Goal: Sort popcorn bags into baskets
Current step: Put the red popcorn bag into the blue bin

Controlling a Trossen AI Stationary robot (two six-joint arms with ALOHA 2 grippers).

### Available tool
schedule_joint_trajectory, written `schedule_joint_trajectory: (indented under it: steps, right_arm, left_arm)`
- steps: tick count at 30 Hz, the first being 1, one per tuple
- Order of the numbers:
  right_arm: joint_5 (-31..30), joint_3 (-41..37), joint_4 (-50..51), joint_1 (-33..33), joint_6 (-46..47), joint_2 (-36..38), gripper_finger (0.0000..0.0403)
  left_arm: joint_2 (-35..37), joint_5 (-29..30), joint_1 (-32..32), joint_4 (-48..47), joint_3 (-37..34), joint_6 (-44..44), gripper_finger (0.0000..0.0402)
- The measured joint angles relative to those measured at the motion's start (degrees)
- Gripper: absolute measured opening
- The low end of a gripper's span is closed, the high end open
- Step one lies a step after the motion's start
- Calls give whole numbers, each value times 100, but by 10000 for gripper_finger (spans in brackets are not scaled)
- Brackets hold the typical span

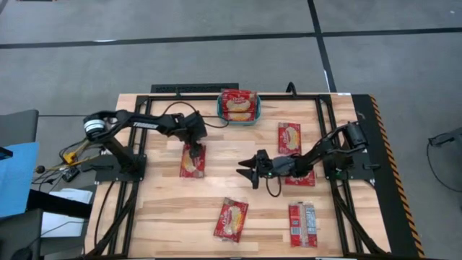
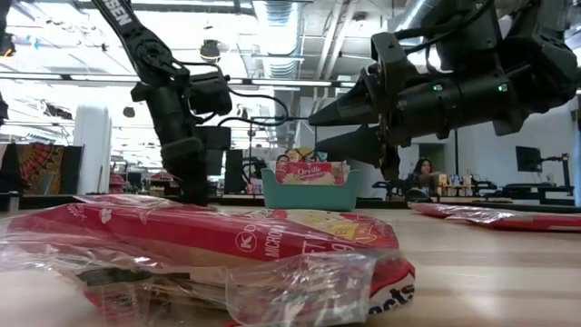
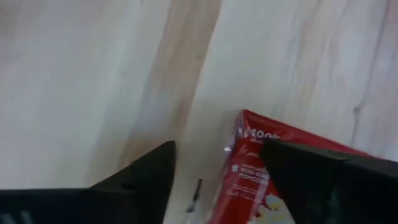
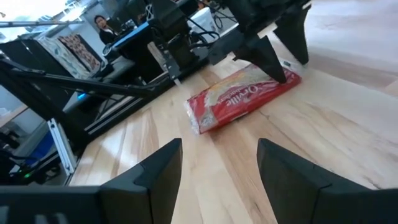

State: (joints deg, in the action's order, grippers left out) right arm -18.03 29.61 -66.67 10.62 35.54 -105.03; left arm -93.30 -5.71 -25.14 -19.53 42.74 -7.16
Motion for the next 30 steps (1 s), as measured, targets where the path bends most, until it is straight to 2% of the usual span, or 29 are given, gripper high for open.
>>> schedule_joint_trajectory:
  steps: [3,6,8,11,19,22,26,30]
  right_arm:
    - [10,0,5,-33,5,0,229]
    - [12,0,0,-68,130,0,226]
    - [10,0,-17,-68,248,0,223]
    - [-25,0,-26,-70,387,0,220]
    - [-540,4,61,-77,293,0,231]
    - [-558,184,637,-179,-150,-2,247]
    - [-586,654,1595,-450,-110,-71,271]
    - [-262,1132,1790,-641,-111,-370,285]
  left_arm:
    - [-216,-124,63,72,34,77,155]
    - [-360,-441,70,232,50,-12,51]
    - [-384,-649,26,347,47,75,19]
    - [-218,-695,1,511,-33,240,7]
    - [990,-309,43,1404,-53,805,0]
    - [1292,-149,118,1412,-55,780,0]
    - [1540,-90,212,1710,-53,897,0]
    - [1565,-63,356,1968,-52,880,0]
